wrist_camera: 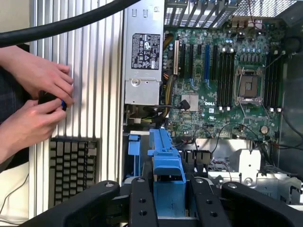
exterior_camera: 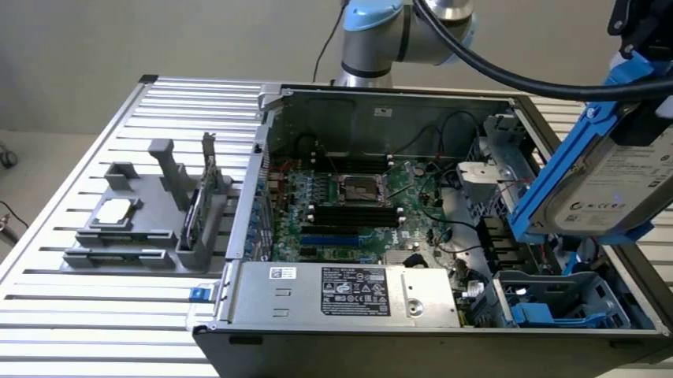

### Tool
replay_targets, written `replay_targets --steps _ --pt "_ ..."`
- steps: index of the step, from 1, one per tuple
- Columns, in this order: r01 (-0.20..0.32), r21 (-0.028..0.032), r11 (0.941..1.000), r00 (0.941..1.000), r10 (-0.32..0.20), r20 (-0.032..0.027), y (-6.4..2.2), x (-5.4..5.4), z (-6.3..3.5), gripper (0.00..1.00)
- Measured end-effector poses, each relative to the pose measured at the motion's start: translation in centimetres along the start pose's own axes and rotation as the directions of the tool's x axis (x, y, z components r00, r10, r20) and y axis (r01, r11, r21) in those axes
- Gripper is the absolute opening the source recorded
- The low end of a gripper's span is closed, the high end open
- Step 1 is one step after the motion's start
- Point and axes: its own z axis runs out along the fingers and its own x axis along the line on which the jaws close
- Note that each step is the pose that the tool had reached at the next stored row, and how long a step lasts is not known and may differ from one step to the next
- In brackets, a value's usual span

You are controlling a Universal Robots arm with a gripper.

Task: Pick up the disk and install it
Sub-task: 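Pick up the disk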

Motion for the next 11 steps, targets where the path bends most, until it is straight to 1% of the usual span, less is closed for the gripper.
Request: replay_targets --steps 6,11 --pt "-0.014 0.0009 0.9999 0.9999 0.014 0.0004 -0.38 0.2 1.05 0.33" --pt "-0.032 0.0012 0.9995 0.9995 0.032 0.0013 -1.12 0.3 1.95 0.33"
